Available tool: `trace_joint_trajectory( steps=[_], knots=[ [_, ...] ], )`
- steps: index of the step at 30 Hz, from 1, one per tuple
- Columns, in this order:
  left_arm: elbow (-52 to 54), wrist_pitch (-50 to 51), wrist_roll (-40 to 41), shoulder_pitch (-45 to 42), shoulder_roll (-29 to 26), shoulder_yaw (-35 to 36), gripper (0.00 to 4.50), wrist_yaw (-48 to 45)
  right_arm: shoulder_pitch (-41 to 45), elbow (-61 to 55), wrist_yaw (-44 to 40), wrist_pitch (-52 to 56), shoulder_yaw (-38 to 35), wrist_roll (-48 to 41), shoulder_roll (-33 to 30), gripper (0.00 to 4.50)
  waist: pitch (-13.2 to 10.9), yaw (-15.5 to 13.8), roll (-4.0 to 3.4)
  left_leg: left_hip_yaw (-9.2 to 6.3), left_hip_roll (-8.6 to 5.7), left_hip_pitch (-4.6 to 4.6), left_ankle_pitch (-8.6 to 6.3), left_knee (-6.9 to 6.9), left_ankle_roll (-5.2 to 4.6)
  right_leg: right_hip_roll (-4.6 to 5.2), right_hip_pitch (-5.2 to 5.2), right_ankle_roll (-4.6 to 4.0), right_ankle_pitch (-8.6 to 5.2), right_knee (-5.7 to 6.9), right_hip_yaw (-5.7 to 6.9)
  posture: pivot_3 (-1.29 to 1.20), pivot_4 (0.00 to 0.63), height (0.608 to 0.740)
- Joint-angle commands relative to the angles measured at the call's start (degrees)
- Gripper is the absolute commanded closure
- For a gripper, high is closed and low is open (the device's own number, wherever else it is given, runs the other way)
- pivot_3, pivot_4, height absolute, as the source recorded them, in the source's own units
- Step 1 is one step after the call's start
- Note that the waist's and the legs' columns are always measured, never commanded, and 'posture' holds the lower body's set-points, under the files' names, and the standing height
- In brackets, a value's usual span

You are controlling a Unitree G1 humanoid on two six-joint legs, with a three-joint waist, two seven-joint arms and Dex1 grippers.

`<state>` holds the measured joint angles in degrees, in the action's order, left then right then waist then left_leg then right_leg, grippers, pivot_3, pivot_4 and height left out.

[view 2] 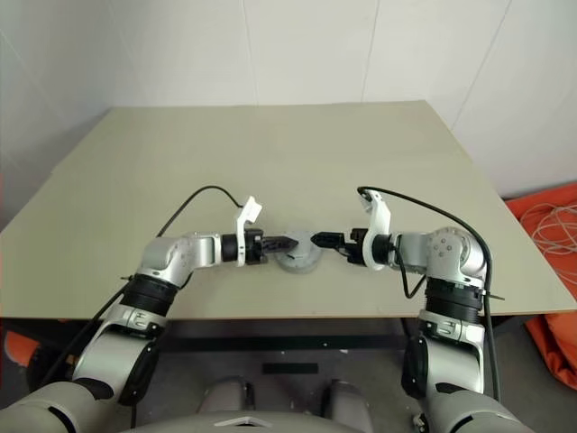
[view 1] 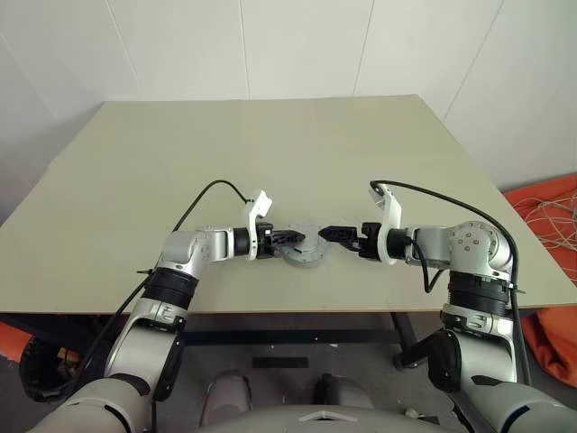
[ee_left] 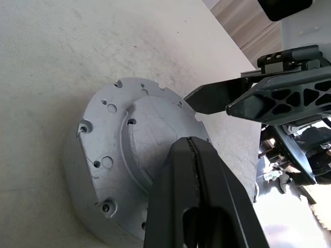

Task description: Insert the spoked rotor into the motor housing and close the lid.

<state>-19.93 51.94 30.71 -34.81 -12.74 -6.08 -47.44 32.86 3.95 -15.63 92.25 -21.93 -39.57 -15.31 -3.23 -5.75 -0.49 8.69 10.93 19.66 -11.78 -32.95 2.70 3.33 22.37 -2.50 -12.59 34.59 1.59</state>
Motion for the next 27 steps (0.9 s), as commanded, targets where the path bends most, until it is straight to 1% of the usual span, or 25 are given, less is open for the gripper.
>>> trace_joint_trajectory(
  steps=[1,7,13,19,21,27],
  knots=[
    [0.4,0.9,-0.9,0.5,-0.7,0.1,4.50,0.5,0.3,0.3,3.1,0.2,-2.1,-4.4,1.1,0.05,0.0,0.0,0.00,0.00,0.00,0.00,0.00,0.01,0.00,0.00,0.00,0.00,0.00,0.00,0.00,0.00,0.000,0.740],
    [0.9,1.3,-0.8,0.7,-0.6,0.2,4.50,0.7,-0.5,3.7,7.9,0.2,-4.1,-11.0,1.9,0.05,0.0,0.0,0.00,0.00,0.00,0.00,0.01,0.03,0.03,0.00,0.00,0.08,-0.05,-0.01,0.00,0.00,0.000,0.740],
    [1.1,1.5,-0.8,0.8,-0.6,0.1,4.50,0.6,-1.3,6.0,12.1,0.2,-4.4,-17.3,2.0,0.05,0.0,0.0,0.00,0.01,0.00,-0.01,0.04,0.10,0.08,-0.01,0.01,0.21,-0.12,-0.02,0.00,0.00,0.000,0.740],
    [1.3,1.6,-0.8,0.8,-0.5,0.2,4.50,0.7,-1.3,9.1,17.1,0.2,-7.9,-21.6,5.0,0.05,0.0,0.1,0.00,0.03,0.00,-0.02,0.07,0.14,0.13,-0.01,0.02,0.30,-0.18,-0.01,0.00,0.00,0.000,0.740],
    [1.3,1.7,-0.8,0.8,-0.5,0.2,4.50,0.7,-1.0,9.7,19.2,0.2,-9.8,-22.9,6.9,0.05,0.0,0.1,0.00,0.03,0.00,-0.02,0.08,0.15,0.14,-0.01,0.02,0.32,-0.19,-0.01,0.00,0.00,0.000,0.740],
    [1.5,2.0,-0.8,0.8,-0.7,0.5,4.50,0.7,-1.7,10.7,23.0,0.2,-13.8,-21.6,12.4,0.05,0.0,0.4,0.01,0.03,0.01,-0.08,0.13,0.22,0.23,-0.02,0.04,0.38,-0.22,0.00,0.00,0.00,0.000,0.740]
  ],
)
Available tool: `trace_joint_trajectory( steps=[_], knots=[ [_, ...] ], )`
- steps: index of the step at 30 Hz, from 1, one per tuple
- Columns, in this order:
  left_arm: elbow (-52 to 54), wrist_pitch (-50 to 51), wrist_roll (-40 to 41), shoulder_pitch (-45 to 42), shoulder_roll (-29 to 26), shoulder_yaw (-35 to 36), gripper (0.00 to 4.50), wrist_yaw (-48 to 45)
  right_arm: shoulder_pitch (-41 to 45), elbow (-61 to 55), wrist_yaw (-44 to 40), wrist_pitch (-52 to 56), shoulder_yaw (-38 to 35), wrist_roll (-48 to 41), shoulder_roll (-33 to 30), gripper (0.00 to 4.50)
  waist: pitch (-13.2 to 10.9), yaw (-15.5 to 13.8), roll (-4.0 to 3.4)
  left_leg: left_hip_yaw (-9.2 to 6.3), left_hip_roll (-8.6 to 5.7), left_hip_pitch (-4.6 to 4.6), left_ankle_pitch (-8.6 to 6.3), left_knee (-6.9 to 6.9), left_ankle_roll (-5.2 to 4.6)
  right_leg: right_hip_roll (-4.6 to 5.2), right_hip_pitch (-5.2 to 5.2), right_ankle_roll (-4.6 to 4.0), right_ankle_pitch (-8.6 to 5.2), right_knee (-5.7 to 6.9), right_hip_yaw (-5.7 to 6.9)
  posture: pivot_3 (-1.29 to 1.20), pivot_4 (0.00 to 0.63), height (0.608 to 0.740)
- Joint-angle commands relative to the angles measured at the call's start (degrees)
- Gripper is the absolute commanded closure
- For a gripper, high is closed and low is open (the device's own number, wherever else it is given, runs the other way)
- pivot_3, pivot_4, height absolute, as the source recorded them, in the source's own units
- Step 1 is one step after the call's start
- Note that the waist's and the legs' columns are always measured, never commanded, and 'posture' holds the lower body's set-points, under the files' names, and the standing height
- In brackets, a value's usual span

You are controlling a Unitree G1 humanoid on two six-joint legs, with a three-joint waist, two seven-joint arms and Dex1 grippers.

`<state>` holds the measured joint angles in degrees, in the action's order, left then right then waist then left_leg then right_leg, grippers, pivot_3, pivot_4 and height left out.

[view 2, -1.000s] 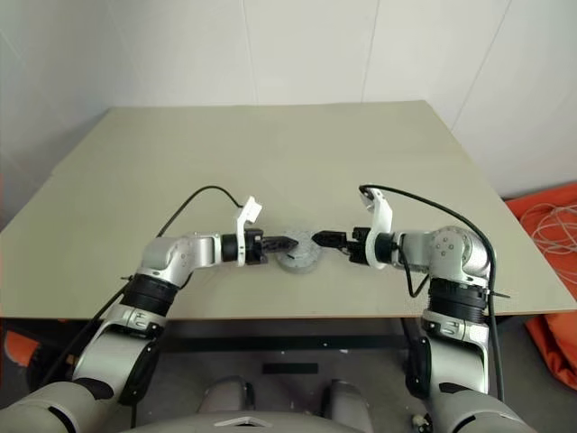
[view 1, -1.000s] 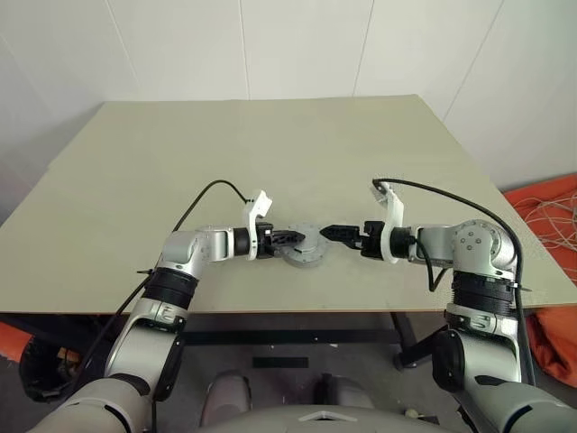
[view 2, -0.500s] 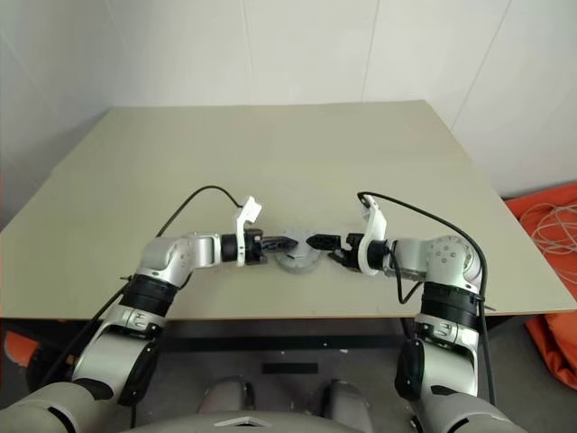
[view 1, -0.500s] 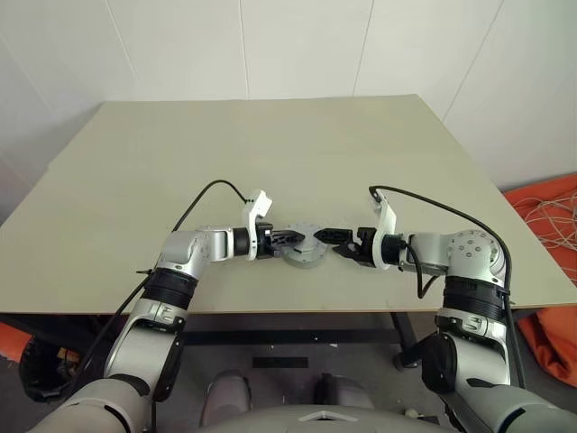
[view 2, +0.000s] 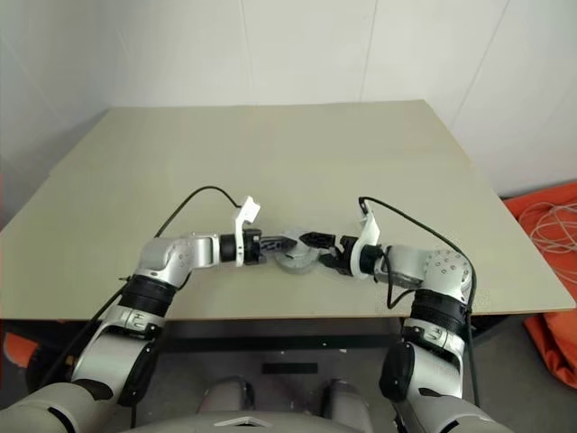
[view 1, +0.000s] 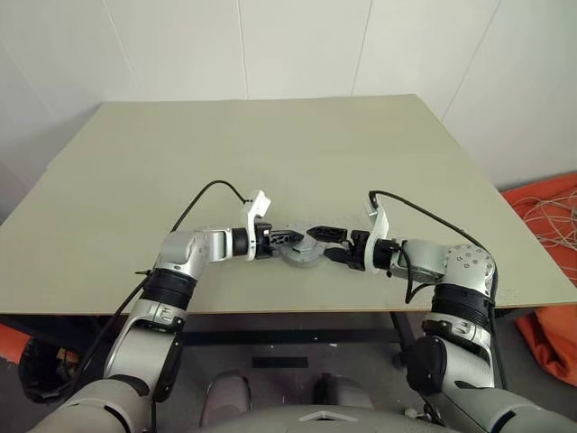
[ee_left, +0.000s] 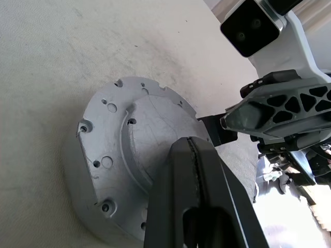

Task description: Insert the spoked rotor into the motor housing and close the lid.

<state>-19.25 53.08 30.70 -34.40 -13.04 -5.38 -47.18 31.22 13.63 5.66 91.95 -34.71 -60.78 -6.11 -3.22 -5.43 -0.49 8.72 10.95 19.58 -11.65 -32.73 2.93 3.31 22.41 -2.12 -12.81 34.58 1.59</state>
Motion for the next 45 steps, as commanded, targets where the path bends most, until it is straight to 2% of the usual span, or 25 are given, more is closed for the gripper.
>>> trace_joint_trajectory(
  steps=[1,8,15,19,25,26,45],
  knots=[
    [0.8,1.0,-0.8,0.5,-0.5,-0.2,4.50,0.5,0.1,1.2,2.1,0.5,-1.7,-0.2,4.0,0.05,0.0,0.1,0.01,0.00,0.01,-0.03,0.03,0.04,0.05,-0.01,0.00,0.00,0.00,0.01,0.00,0.00,0.000,0.740],
    [1.5,1.5,-0.7,0.8,-0.8,0.0,4.50,0.5,0.1,1.2,3.9,0.5,-3.2,-2.0,6.6,0.05,0.0,0.3,0.02,0.01,0.00,-0.39,0.22,0.46,0.37,-0.04,-0.02,-0.01,-0.03,0.01,-0.02,0.00,0.000,0.740],
    [1.9,1.7,-0.7,1.3,-0.8,0.2,4.50,0.5,-1.0,1.4,2.7,0.5,0.6,-12.5,3.3,0.05,0.0,0.2,0.01,0.01,-0.01,-0.29,0.21,0.53,0.36,-0.04,0.06,-0.06,-0.06,-0.03,-0.02,0.00,0.000,0.740],
    [2.1,1.7,-0.7,1.5,-0.6,0.3,4.50,0.5,-1.5,1.5,4.2,0.5,2.3,-16.9,2.4,1.33,0.0,0.1,0.01,0.01,-0.02,-0.07,0.21,0.53,0.35,-0.05,0.25,-0.09,-0.07,0.02,-0.01,0.00,0.000,0.740],
    [2.3,1.8,-0.9,1.6,-0.6,0.5,4.50,0.5,-1.0,2.4,6.3,0.5,2.0,-18.7,1.8,3.25,0.0,0.0,0.01,0.05,-0.03,0.02,0.23,0.47,0.38,-0.03,0.34,-0.09,-0.07,0.08,0.00,0.00,0.000,0.740],
    [2.3,1.8,-0.9,1.7,-0.6,0.5,4.50,0.5,-1.0,2.4,6.5,0.5,2.1,-18.9,1.7,3.36,0.0,0.0,0.01,0.05,-0.03,0.05,0.23,0.46,0.38,-0.03,0.34,-0.09,-0.07,0.07,0.00,0.00,0.000,0.740],
    [4.0,2.4,-0.3,3.3,-0.2,1.3,4.50,1.6,-1.3,2.6,10.3,-1.3,0.2,-19.0,2.1,3.36,0.0,0.0,0.01,0.05,-0.04,0.07,0.23,0.43,0.39,-0.03,0.34,-0.08,-0.07,0.10,0.01,0.00,0.000,0.740]
  ],
)
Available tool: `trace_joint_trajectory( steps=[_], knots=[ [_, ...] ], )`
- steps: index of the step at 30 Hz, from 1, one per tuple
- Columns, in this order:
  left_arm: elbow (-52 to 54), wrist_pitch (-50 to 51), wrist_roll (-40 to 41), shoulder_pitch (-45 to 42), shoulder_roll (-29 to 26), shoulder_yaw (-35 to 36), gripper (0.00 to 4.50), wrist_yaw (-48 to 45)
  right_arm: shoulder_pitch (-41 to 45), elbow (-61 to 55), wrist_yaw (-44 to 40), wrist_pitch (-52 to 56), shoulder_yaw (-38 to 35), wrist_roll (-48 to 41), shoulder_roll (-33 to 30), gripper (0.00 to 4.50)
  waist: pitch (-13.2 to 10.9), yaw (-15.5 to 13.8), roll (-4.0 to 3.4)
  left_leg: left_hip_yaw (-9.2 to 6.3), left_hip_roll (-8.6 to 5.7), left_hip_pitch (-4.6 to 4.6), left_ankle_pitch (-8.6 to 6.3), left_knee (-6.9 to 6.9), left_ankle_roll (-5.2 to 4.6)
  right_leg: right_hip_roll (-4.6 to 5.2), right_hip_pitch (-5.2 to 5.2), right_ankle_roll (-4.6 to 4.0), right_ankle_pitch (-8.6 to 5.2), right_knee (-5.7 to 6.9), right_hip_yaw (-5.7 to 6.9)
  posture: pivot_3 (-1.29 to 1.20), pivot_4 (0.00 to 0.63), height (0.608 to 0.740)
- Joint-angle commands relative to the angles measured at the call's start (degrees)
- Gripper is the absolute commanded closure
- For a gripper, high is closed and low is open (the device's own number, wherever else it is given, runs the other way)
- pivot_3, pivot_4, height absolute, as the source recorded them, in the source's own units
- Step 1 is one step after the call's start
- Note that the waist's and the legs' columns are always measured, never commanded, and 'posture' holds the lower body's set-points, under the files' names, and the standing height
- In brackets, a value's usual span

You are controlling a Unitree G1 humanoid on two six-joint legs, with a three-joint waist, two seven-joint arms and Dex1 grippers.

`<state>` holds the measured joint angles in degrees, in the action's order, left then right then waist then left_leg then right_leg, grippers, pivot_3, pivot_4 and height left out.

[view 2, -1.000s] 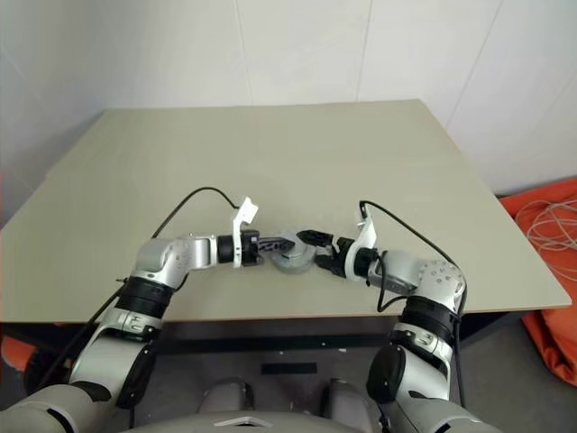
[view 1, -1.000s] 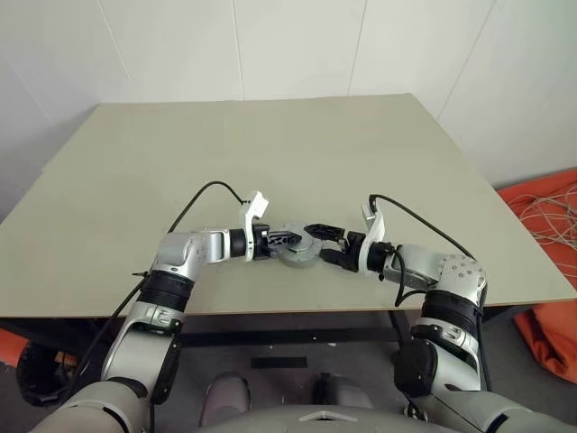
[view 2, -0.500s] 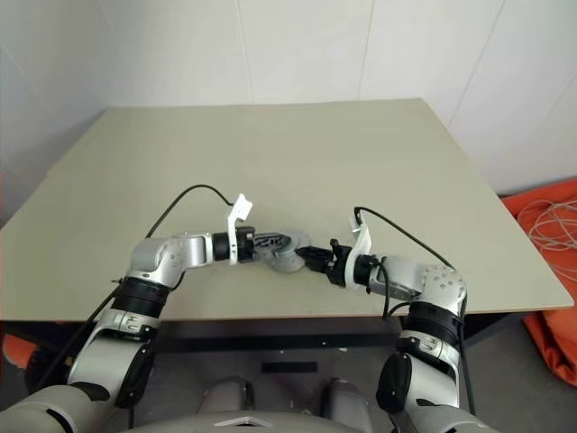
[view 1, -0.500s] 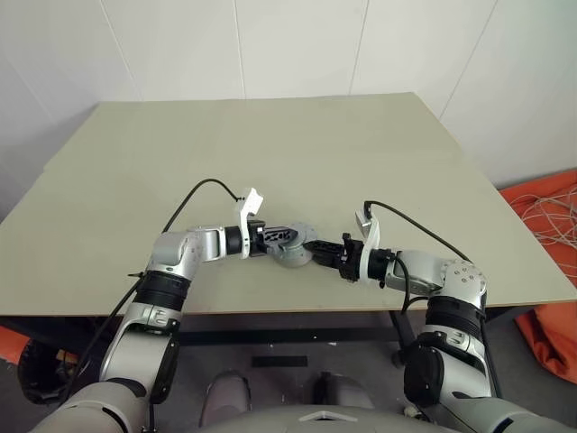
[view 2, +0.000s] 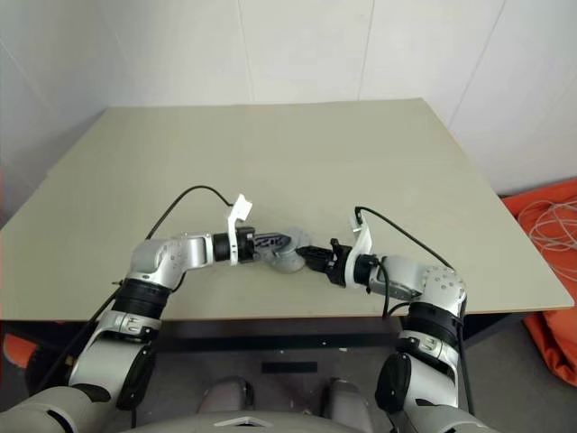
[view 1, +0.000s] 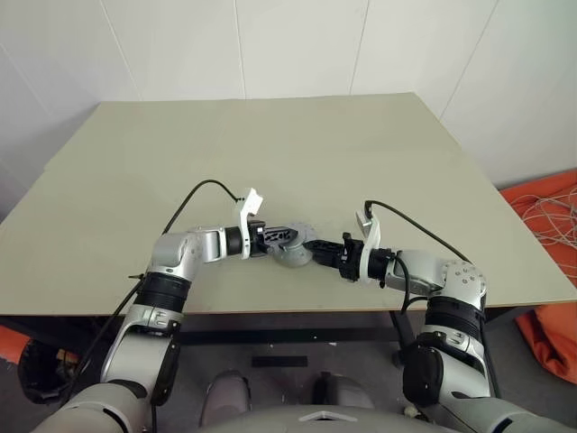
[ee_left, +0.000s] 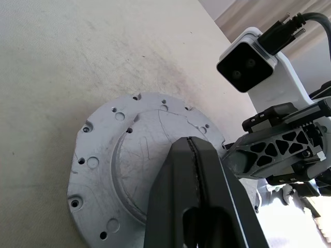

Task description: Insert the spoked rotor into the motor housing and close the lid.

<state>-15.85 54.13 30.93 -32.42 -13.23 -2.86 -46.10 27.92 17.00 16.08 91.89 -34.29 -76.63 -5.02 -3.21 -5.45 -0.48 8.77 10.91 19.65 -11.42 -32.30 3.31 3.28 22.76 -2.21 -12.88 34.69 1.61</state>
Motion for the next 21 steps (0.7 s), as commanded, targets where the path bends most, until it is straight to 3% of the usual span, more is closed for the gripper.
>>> trace_joint_trajectory(
  steps=[1,5,12,21],
  knots=[
    [0.8,1.4,-0.4,1.5,0.1,-1.2,4.50,0.7,2.1,-0.7,0.0,-1.4,-0.2,-3.1,1.0,3.36,0.0,0.0,0.00,0.00,0.00,0.00,0.00,0.00,0.00,0.00,0.00,0.00,0.00,0.00,0.00,0.00,0.000,0.740],
    [2.1,1.2,0.8,1.4,0.8,0.9,4.50,2.0,2.3,-0.5,0.0,-1.6,0.0,-3.1,0.6,3.36,0.0,0.0,0.00,0.01,0.00,0.00,0.00,-0.03,0.01,0.00,-0.02,0.00,0.00,0.01,0.00,0.00,0.000,0.740],
    [11.4,3.1,9.4,1.2,3.1,11.3,4.50,6.5,1.9,-0.5,-0.8,-1.8,0.1,-3.0,-0.3,3.36,0.0,0.0,0.01,-0.01,0.01,0.32,0.02,-0.17,0.02,0.00,0.21,-0.08,0.07,0.08,0.08,0.00,0.000,0.740],
    [27.6,12.8,32.4,10.9,7.0,26.6,4.50,19.9,2.5,-0.6,-0.8,-3.3,0.0,-3.1,-0.4,3.36,0.0,0.0,0.01,0.00,-0.05,0.46,-0.02,-0.24,-0.04,0.00,0.24,-0.40,0.24,0.06,0.12,0.00,0.000,0.740]
  ],
)
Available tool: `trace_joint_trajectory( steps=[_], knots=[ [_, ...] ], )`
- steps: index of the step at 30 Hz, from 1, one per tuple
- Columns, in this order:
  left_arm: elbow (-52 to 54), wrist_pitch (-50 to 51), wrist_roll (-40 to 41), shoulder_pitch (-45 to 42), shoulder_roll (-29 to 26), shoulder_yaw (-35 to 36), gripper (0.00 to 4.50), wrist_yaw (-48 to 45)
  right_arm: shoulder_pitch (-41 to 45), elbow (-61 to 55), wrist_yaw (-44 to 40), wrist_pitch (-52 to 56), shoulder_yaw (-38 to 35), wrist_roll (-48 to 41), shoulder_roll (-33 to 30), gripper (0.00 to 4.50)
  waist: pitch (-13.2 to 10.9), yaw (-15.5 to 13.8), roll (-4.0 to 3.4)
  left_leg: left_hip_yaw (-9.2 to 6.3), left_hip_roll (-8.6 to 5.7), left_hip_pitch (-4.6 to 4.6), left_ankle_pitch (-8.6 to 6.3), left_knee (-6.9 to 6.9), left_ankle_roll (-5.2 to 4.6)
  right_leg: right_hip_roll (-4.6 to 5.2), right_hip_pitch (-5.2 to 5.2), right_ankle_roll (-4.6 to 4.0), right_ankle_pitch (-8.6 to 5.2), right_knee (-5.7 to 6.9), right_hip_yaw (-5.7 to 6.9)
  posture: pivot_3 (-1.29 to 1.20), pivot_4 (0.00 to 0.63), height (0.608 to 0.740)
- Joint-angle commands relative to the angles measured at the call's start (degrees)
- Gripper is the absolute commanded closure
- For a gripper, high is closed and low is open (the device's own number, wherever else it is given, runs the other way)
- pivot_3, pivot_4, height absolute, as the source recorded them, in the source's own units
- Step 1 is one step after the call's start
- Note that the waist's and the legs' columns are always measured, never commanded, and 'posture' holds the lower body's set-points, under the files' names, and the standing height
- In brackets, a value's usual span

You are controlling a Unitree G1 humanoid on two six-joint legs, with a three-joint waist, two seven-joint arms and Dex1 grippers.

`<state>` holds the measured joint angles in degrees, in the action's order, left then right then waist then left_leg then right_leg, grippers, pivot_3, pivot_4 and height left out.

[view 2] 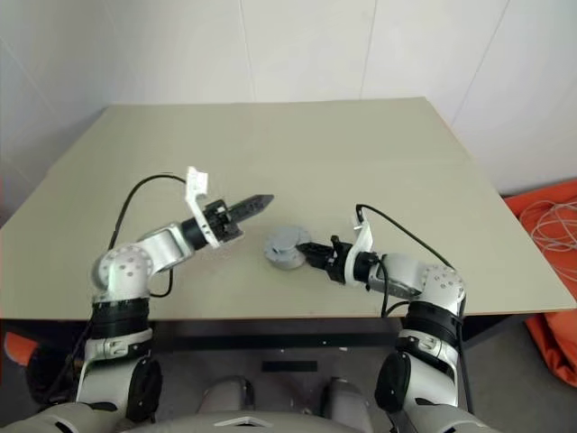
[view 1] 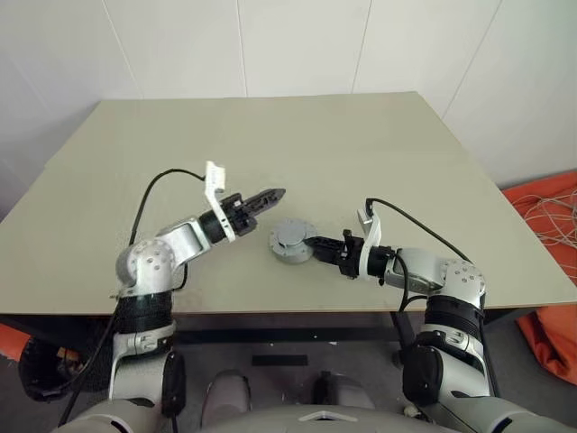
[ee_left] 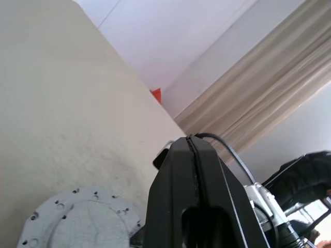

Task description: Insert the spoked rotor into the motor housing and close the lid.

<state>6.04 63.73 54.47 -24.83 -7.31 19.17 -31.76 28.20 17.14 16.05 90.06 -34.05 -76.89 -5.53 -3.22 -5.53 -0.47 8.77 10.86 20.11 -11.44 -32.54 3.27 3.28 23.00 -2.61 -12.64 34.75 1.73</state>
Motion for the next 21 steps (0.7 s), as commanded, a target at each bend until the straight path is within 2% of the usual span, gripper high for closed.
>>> trace_joint_trajectory(
  steps=[1,5,8,14,21],
  knots=[
    [6.7,4.0,11.4,5.2,1.6,5.8,4.13,7.9,2.5,-0.7,-0.8,-1.8,-0.2,-3.0,0.1,3.36,0.0,0.0,0.00,0.00,0.00,0.00,0.00,-0.02,0.00,0.00,0.00,0.01,0.00,0.00,0.00,0.00,0.000,0.740],
    [9.8,4.7,19.1,14.0,3.0,7.5,2.99,15.5,4.3,-1.1,0.0,-2.8,0.4,-4.7,1.1,3.36,0.0,-0.1,0.02,-0.02,0.02,0.06,-0.01,-0.12,-0.01,-0.01,0.01,0.39,-0.21,0.00,0.04,0.00,0.000,0.740],
    [10.4,4.5,24.2,20.5,3.8,7.4,1.94,20.6,6.7,-1.3,0.8,-3.7,0.9,-6.6,2.0,3.36,-0.1,-0.1,0.08,-0.06,0.03,0.08,-0.02,-0.17,-0.03,-0.01,0.02,0.44,-0.22,-0.01,0.07,0.00,0.000,0.740],
    [7.0,1.6,33.5,25.9,4.4,5.9,0.01,28.0,9.0,-2.4,4.5,-5.9,3.5,-13.1,2.7,3.36,-0.1,-0.5,0.12,-0.12,0.02,0.01,-0.02,-0.21,-0.03,-0.02,0.01,0.57,-0.17,-0.03,0.11,0.00,0.000,0.740],
    [5.0,-5.3,38.3,25.5,6.2,3.9,0.00,29.7,8.0,-4.2,9.7,-11.0,9.1,-22.9,0.2,3.36,-0.1,-0.5,0.16,-0.14,0.02,0.04,-0.03,-0.27,-0.04,-0.02,-0.02,0.81,-0.02,-0.06,0.10,0.00,0.000,0.740]
  ],
)
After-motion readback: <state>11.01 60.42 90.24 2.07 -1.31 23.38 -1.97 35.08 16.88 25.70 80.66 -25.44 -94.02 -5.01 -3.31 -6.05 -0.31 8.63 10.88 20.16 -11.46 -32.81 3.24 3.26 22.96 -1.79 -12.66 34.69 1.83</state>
